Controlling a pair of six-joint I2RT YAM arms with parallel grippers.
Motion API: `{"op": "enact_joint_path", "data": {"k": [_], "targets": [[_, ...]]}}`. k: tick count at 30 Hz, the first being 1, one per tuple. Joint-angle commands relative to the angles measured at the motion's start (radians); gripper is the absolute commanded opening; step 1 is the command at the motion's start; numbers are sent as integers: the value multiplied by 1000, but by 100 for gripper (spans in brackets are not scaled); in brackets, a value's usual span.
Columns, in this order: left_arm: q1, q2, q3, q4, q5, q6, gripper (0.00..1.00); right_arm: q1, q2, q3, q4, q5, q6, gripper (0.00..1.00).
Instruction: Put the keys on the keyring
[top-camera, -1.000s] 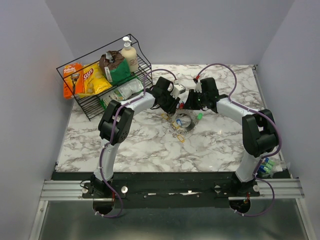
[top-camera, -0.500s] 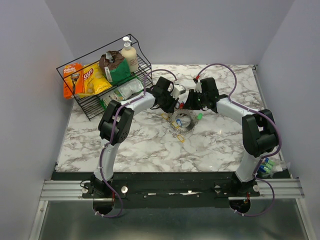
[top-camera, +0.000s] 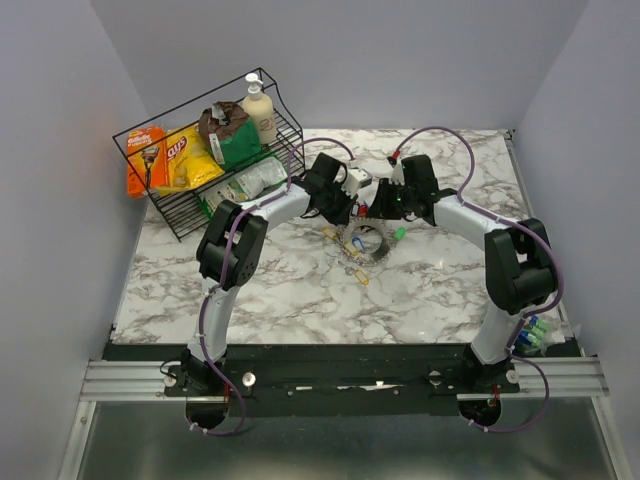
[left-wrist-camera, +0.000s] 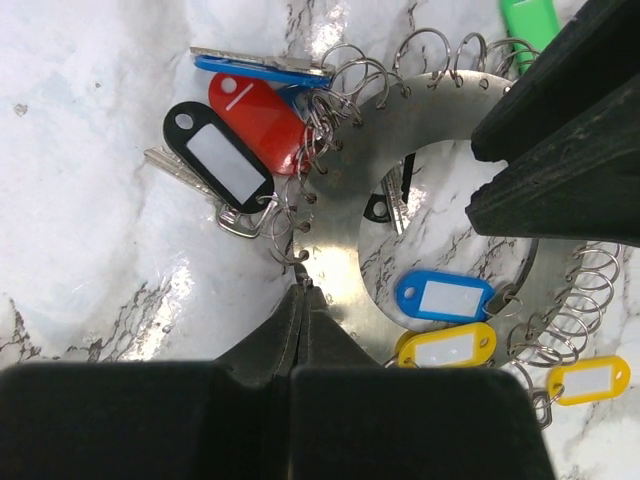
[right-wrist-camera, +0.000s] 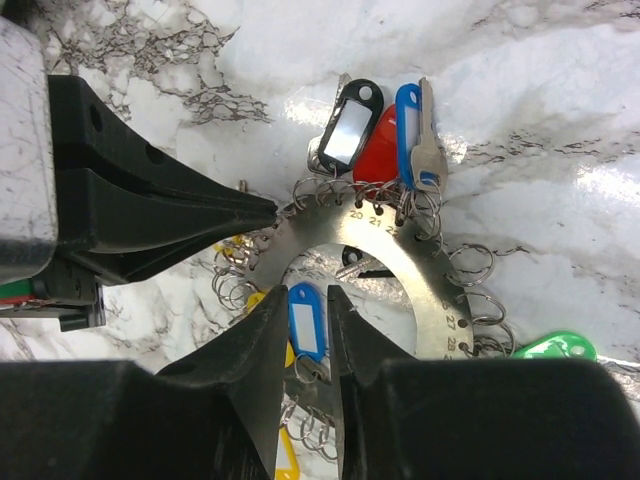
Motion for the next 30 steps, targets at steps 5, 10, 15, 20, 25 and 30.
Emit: {"op": "enact_joint_path", "data": {"k": [5, 10, 15, 20, 25, 30], "targets": [[2, -58, -46, 104, 136, -63, 0, -5, -83, -27, 15, -22, -11, 36], [8, -101, -92, 159, 185, -90, 0, -7, -153, -53, 13, -16, -14, 47], [28, -165, -153, 251, 257, -147, 0, -8, -215, -75, 15, -14, -16, 55], [45, -222, -227, 331, 323, -204, 0, -8, -267, -98, 19, -19, -22, 60], [54, -293, -296, 418, 392, -253, 0, -10, -319, -142, 48, -75, -27, 62], [59, -365, -348, 480, 429, -300, 0, -10, -405, -208, 122, -147, -43, 78]]}}
